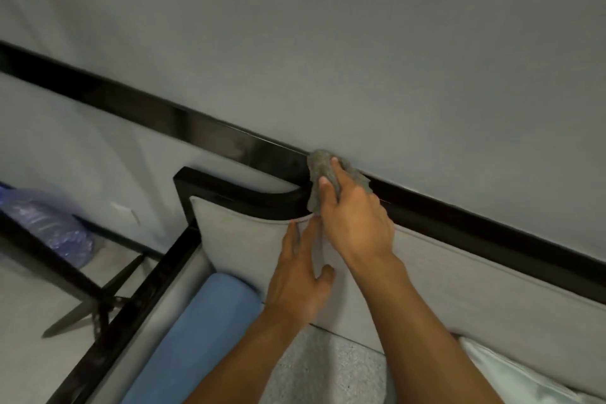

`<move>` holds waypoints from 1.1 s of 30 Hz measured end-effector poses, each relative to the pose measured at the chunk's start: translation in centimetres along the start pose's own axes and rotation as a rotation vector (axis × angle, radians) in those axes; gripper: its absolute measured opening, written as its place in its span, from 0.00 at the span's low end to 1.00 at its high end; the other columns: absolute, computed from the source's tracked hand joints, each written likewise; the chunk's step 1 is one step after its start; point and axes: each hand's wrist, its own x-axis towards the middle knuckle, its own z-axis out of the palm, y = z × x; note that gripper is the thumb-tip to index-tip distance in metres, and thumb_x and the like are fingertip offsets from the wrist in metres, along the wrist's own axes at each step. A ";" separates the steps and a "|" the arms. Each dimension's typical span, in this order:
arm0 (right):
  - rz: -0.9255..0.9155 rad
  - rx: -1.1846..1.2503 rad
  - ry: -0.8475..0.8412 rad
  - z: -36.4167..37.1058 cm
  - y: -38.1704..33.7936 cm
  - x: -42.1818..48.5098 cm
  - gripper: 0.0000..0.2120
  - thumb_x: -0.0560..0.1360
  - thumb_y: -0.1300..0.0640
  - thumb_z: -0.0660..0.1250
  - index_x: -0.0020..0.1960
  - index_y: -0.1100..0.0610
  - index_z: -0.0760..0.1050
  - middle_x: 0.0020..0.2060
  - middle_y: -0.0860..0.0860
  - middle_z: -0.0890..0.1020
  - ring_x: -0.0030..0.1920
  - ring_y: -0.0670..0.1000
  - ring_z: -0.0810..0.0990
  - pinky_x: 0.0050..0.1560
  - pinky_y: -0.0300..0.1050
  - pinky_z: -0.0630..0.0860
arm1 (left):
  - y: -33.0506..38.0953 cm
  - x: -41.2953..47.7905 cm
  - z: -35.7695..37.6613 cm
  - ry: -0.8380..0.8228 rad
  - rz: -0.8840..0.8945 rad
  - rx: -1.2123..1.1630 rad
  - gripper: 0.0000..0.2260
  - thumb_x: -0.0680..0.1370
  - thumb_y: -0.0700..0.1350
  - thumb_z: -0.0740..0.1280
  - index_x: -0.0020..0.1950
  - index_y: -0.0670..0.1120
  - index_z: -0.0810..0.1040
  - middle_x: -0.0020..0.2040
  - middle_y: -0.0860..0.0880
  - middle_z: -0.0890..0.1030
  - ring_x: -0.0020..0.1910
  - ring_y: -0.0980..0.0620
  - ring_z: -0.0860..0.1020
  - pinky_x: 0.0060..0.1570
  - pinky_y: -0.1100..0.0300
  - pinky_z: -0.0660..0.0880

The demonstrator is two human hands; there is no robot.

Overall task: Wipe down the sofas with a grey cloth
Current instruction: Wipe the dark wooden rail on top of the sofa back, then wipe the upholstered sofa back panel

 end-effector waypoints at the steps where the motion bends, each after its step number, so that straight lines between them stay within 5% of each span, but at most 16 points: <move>1: -0.006 -0.022 0.014 0.1 -0.2 -0.1 0.24 0.83 0.37 0.49 0.78 0.35 0.56 0.65 0.51 0.79 0.61 0.57 0.79 0.56 0.51 0.76 | -0.7 -0.1 -0.6 0.023 -0.024 -0.031 0.44 0.81 0.50 0.67 0.67 0.83 0.35 0.83 0.58 0.44 0.80 0.53 0.58 0.71 0.59 0.67; 6: -0.091 -0.277 0.032 0.5 -2.4 0.5 0.22 0.84 0.40 0.49 0.77 0.41 0.61 0.62 0.53 0.80 0.57 0.59 0.81 0.50 0.52 0.75 | -3.3 0.2 -3.3 0.077 -0.103 -0.025 0.41 0.81 0.49 0.67 0.69 0.80 0.38 0.83 0.58 0.42 0.82 0.50 0.52 0.69 0.59 0.63; 8: -0.119 -0.463 -0.082 2.6 -3.8 1.2 0.19 0.84 0.45 0.53 0.72 0.49 0.69 0.58 0.54 0.81 0.55 0.58 0.82 0.48 0.50 0.75 | -4.1 0.2 -4.2 0.072 -0.146 -0.033 0.41 0.81 0.50 0.67 0.70 0.81 0.38 0.83 0.58 0.42 0.82 0.50 0.54 0.71 0.54 0.68; 10: -0.086 -0.584 -0.267 5.4 -4.6 0.9 0.20 0.84 0.49 0.56 0.74 0.53 0.65 0.63 0.57 0.78 0.59 0.58 0.80 0.56 0.52 0.76 | -5.0 0.2 -5.0 0.070 -0.176 -0.038 0.41 0.81 0.52 0.68 0.71 0.80 0.39 0.83 0.59 0.41 0.81 0.49 0.58 0.68 0.51 0.73; 15: 0.020 -0.393 -0.392 11.4 -6.3 1.2 0.27 0.85 0.45 0.47 0.82 0.52 0.47 0.74 0.58 0.69 0.71 0.59 0.71 0.67 0.53 0.69 | -7.9 0.3 -7.4 0.077 -0.212 -0.041 0.41 0.81 0.53 0.68 0.67 0.81 0.37 0.83 0.57 0.40 0.81 0.50 0.57 0.71 0.51 0.71; 24: -0.032 -0.229 -0.328 13.2 -4.1 1.4 0.28 0.84 0.42 0.45 0.81 0.49 0.51 0.78 0.54 0.62 0.76 0.58 0.63 0.72 0.56 0.65 | -12.5 1.6 -12.2 0.177 -0.276 -0.101 0.38 0.81 0.48 0.68 0.78 0.72 0.46 0.84 0.53 0.43 0.82 0.47 0.54 0.72 0.56 0.66; 33: -0.005 -0.165 -0.366 20.9 -10.7 4.6 0.27 0.84 0.39 0.41 0.81 0.42 0.42 0.74 0.58 0.68 0.70 0.61 0.69 0.65 0.60 0.68 | -14.6 3.8 -14.4 0.180 -0.321 -0.105 0.38 0.81 0.47 0.67 0.80 0.70 0.48 0.84 0.53 0.42 0.83 0.46 0.52 0.75 0.50 0.65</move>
